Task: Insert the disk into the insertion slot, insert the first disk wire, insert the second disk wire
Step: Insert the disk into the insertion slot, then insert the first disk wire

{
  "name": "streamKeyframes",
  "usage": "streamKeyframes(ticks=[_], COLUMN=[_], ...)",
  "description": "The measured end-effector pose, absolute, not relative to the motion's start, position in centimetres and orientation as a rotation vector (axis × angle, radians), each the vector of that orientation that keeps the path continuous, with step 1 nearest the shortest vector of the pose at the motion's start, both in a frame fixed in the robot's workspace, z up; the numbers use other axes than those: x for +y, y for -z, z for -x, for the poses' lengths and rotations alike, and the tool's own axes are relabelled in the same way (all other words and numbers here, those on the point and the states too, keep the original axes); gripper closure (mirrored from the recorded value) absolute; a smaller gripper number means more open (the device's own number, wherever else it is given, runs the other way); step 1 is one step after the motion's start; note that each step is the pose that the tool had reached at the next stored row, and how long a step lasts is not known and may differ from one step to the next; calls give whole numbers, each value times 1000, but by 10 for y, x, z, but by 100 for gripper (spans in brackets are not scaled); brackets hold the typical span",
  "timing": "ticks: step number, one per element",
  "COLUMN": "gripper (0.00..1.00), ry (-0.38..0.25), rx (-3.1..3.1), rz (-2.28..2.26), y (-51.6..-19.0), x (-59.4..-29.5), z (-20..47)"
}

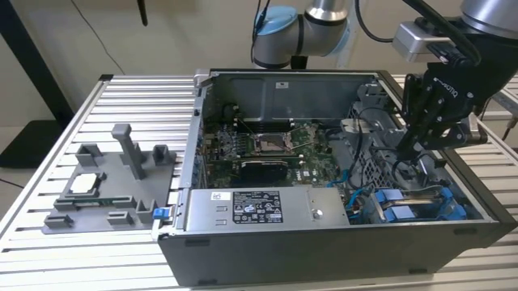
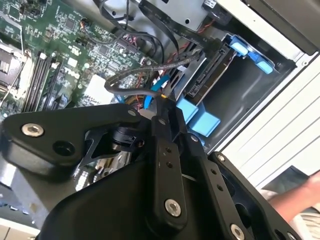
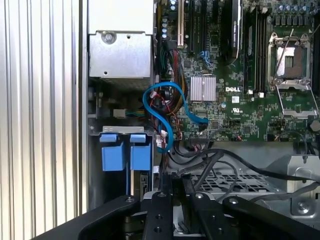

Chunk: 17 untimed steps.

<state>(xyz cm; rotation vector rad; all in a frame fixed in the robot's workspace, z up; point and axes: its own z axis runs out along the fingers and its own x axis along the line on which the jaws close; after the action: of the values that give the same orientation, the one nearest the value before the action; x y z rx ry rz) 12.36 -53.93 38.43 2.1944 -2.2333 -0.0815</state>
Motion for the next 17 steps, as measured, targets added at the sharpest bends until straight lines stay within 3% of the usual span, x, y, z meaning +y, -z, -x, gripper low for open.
streamKeyframes(ticks=[17], gripper=[100], ry=[79], rx=[-2222], rz=[-2182], y=[-381], x=[-546], z=[-142])
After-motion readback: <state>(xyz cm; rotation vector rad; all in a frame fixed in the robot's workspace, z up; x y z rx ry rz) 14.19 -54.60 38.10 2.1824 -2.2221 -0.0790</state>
